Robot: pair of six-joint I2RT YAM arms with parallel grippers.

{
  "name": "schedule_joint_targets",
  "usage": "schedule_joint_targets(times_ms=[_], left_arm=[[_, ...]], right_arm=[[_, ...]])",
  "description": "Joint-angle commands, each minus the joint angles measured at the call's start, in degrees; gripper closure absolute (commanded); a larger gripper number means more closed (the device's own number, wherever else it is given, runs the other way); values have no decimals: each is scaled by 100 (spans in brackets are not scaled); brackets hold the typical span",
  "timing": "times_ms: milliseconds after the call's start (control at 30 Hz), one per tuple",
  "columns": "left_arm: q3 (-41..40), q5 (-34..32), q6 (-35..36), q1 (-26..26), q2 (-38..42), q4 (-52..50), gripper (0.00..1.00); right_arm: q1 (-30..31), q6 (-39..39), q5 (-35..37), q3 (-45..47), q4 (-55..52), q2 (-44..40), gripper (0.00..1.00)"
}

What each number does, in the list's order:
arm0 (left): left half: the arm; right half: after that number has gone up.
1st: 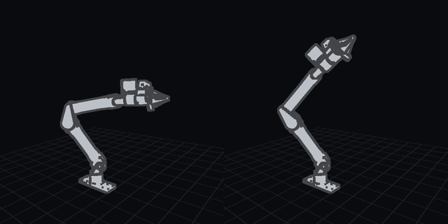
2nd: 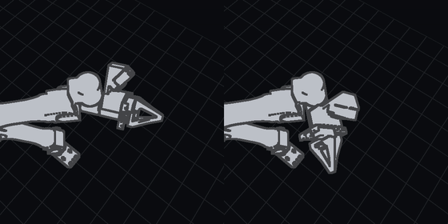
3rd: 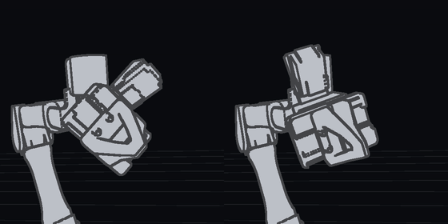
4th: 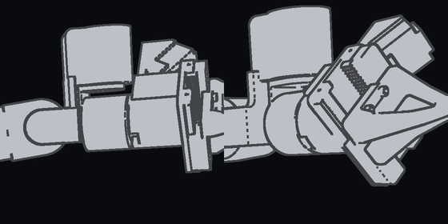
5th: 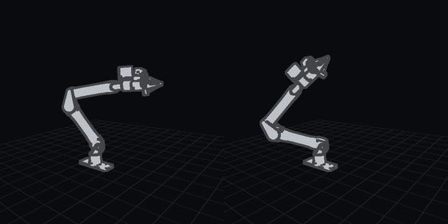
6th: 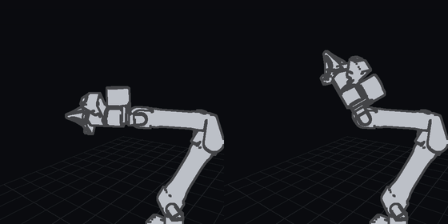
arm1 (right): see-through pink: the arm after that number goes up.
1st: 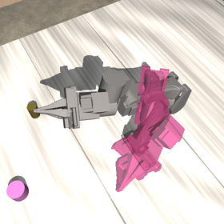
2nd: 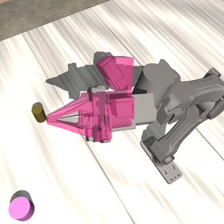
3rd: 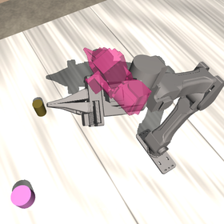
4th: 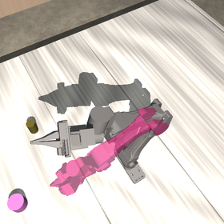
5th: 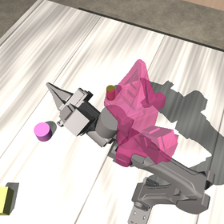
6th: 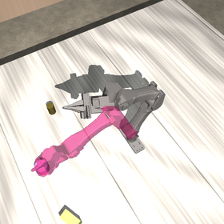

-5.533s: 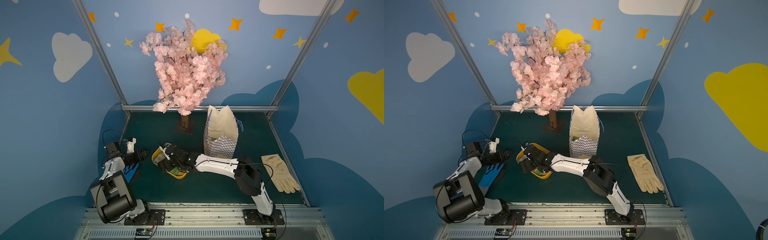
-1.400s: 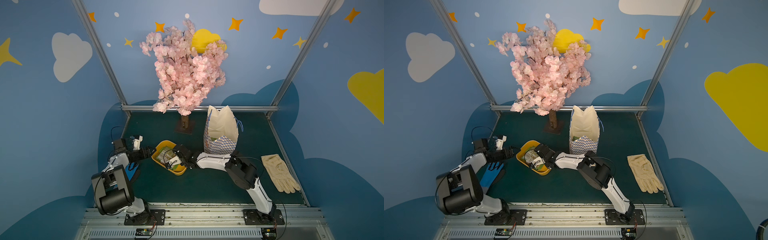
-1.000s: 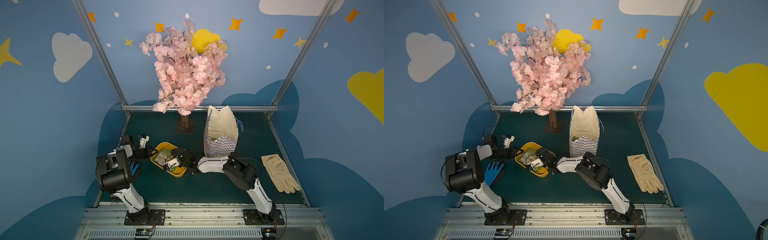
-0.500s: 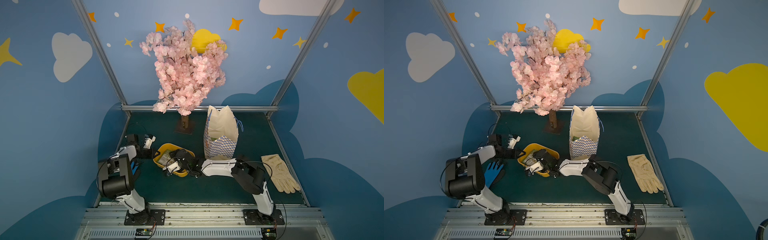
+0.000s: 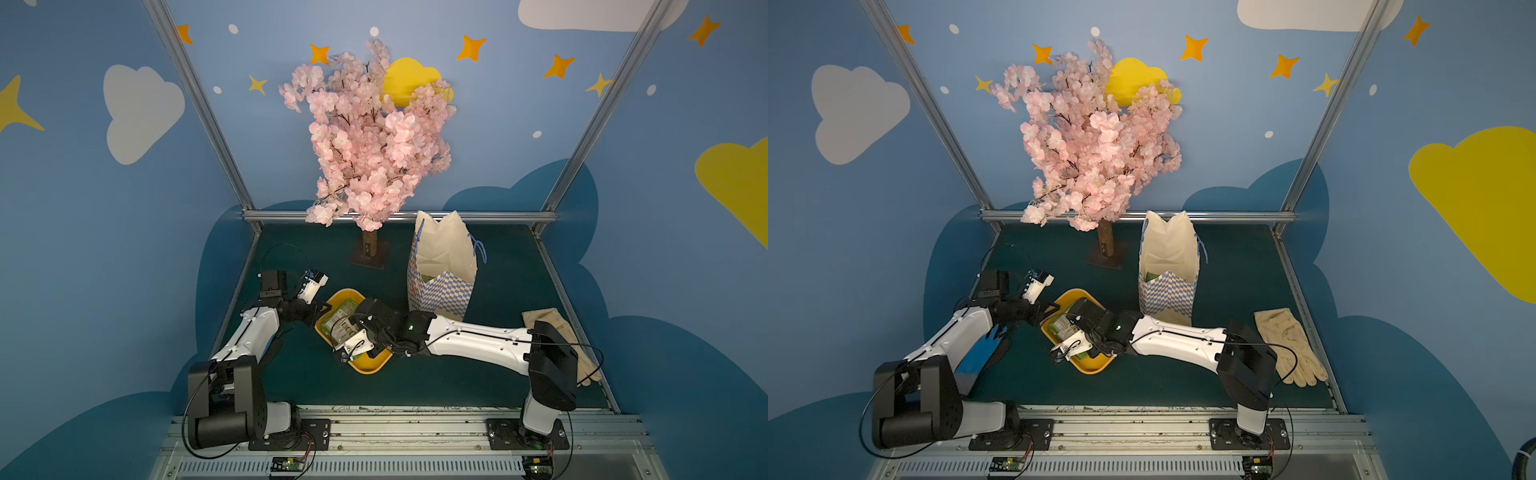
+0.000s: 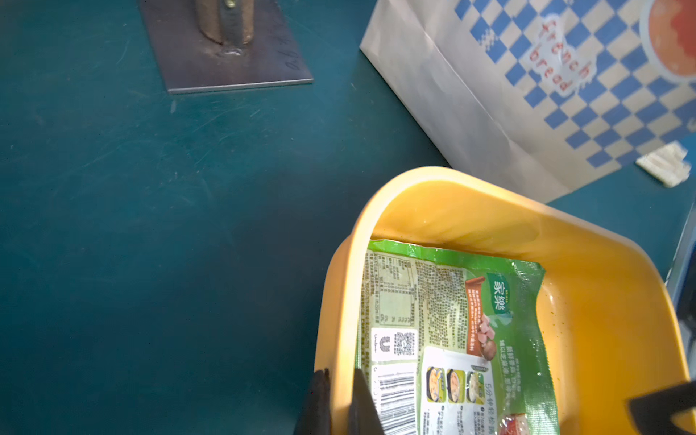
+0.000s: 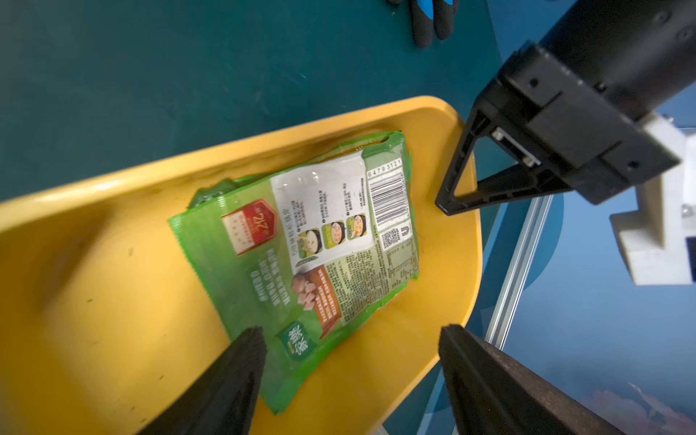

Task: Place the condiment packets inside the bag
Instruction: Pick up the condiment packet from the storage box.

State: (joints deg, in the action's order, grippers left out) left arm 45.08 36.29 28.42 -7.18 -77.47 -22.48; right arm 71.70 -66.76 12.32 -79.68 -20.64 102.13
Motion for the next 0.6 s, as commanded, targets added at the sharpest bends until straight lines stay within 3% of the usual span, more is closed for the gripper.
schedule_joint_targets(times_ms=[0, 133, 300, 567], left_arm=[[61, 150, 341, 116, 239, -112, 97], [64, 191, 382, 174, 297, -150, 97], [61, 165, 351, 250, 288, -168, 97], [58, 221, 322, 270, 247, -201, 97]], right_arm=[[187, 281, 463, 137, -810, -199, 22], [368, 261, 934, 153, -1135, -52, 22], [402, 290, 909, -21, -1412, 252, 23], [334, -10, 1187, 48, -889, 728, 25]])
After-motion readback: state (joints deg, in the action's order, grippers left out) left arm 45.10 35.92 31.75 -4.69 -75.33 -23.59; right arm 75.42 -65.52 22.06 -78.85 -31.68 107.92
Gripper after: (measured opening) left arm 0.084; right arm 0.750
